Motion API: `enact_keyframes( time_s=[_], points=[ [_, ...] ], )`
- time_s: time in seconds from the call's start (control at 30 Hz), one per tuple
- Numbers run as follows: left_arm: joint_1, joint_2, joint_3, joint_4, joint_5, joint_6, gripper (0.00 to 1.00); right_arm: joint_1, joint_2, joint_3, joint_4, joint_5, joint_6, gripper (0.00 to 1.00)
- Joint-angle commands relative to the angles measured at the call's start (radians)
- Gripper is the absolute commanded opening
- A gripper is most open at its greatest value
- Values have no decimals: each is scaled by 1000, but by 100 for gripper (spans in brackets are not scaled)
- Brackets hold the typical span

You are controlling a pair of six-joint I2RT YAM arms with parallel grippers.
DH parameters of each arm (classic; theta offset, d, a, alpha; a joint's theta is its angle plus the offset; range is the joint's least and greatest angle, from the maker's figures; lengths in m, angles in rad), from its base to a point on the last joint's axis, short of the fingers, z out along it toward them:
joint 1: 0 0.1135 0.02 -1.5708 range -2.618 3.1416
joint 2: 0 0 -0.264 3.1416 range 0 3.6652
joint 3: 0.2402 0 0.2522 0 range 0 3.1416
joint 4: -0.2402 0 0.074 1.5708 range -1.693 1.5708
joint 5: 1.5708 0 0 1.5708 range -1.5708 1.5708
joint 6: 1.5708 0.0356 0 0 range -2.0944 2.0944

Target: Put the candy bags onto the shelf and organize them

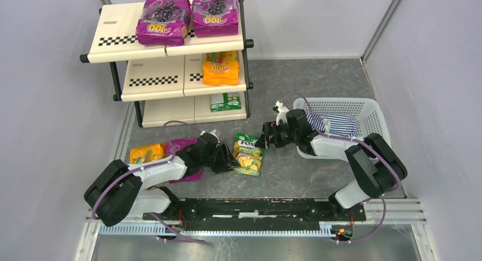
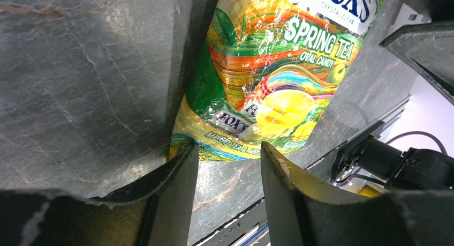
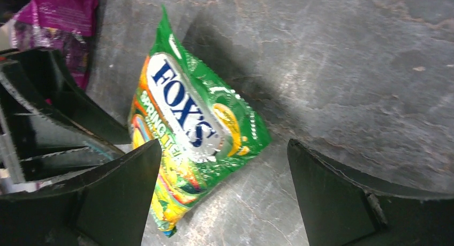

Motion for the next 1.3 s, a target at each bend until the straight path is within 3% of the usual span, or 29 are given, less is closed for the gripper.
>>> enact_keyframes(
  time_s=[0.0, 0.27, 0.33, 0.53, 0.7, 0.9, 1.03, 1.13, 1.27],
  points=[
    [-4, 21, -53, 46, -55, -44, 54, 3, 44, -43, 167, -133, 97, 95],
    [-4, -2, -93, 49, -83, -65, 52, 50, 107, -97, 459, -239, 268, 84],
    [-4, -13, -94, 47, -86, -68, 52, 63, 117, -98, 521, -254, 312, 77],
    [-4, -69, -51, 3, -84, -49, 53, 66, 93, -147, 666, -248, 407, 44],
    [-4, -144, 8, -71, -94, -19, 55, 67, 45, -171, 690, -242, 410, 26],
    [-4, -231, 152, -207, -106, 70, 65, 54, -55, -171, 618, -213, 374, 14],
    [-4, -303, 225, -245, -111, 110, 75, 20, -118, -180, 652, -219, 441, 6],
    [-4, -356, 242, -220, -87, 119, 83, 2, -174, -186, 682, -222, 493, 0],
    [-4, -430, 203, -84, -13, 69, 96, -12, -271, -207, 687, -198, 560, 0]
  ],
)
